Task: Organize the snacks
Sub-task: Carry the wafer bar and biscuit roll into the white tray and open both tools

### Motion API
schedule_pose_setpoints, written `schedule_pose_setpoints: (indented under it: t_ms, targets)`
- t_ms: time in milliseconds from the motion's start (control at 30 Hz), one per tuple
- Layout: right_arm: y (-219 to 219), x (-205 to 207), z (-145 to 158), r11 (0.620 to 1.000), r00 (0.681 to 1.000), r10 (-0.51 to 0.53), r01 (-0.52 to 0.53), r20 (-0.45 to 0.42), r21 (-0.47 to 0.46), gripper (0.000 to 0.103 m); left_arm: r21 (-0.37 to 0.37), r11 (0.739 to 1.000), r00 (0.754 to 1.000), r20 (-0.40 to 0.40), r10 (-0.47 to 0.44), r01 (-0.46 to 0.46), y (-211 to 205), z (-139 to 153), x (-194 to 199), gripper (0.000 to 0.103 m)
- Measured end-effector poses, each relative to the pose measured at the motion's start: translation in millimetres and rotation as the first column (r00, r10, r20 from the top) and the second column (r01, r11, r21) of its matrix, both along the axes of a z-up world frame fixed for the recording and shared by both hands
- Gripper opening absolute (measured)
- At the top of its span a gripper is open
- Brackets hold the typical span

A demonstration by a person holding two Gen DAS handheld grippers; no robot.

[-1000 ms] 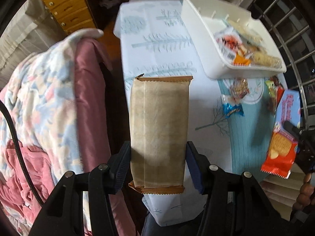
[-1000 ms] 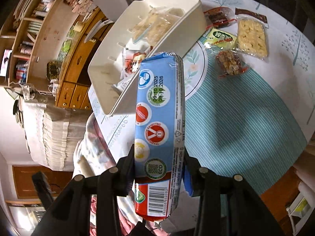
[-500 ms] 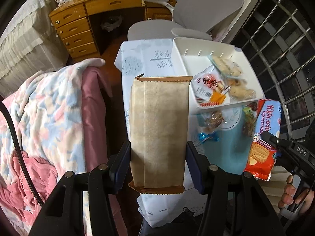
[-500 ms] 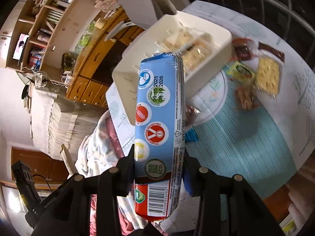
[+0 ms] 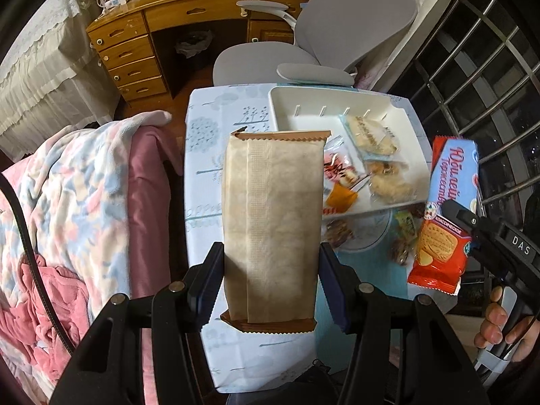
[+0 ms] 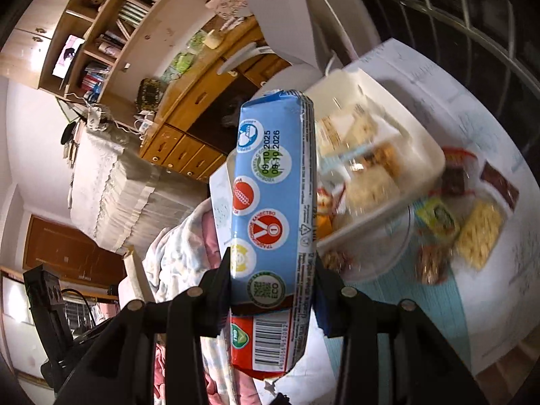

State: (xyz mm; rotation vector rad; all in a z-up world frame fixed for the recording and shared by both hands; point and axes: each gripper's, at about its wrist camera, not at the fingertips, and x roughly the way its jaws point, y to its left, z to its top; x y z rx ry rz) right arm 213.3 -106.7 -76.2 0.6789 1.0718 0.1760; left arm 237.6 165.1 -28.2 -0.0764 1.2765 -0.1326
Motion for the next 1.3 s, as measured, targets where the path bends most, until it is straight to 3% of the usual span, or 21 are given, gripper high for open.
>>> schedule_pose_setpoints:
  t_ms: [433, 600, 767, 833, 867, 900, 1300]
  targets:
    - [-33.3, 75.4, -27.8, 0.995, 0.995, 0.095, -0.094, -0.032, 0.033, 0.040, 0.000, 0.997, 0.996, -0.029, 0.081, -0.081, -73.2, -22.6, 79.9, 0.053]
    - [-36.8, 97.6, -42.9, 0.992, 0.990, 0.123, -0.121, -0.063, 0.040, 0.040, 0.037, 0.995, 0.995, -0.016, 0.096, -0.095, -88.8, -30.9, 109.3, 0.054]
    - [-37.5, 104.8, -50.2, 0.991, 0.987, 0.134, -0.132, -0.093, 0.028, 0.045, -0.002, 0.994, 0.994, -0.008, 0.110, -0.110, -91.1, -35.3, 126.6, 0.056]
    - [-39.5, 103.6, -51.3, 0.992, 0.987, 0.127, -0.125, -0.096, 0.020, 0.053, -0.006, 0.994, 0.994, 0.003, 0.108, -0.108, -91.2, -34.9, 128.4, 0.068]
    - [-40.8, 102.3, -50.6, 0.993, 0.989, 0.119, -0.117, -0.092, 0.023, 0.053, -0.005, 0.994, 0.994, 0.006, 0.108, -0.108, -90.0, -34.3, 128.2, 0.080]
    - [-42.4, 100.4, -49.4, 0.993, 0.990, 0.112, -0.110, -0.083, 0.033, 0.054, -0.011, 0.994, 0.994, 0.012, 0.106, -0.106, -88.5, -33.2, 127.0, 0.082]
    - [-40.1, 41.7, -34.8, 1.000, 0.996, 0.023, -0.025, -0.089, -0.018, 0.058, -0.068, 0.990, 0.992, -0.005, 0.127, -0.127, -47.1, -20.3, 72.6, 0.082]
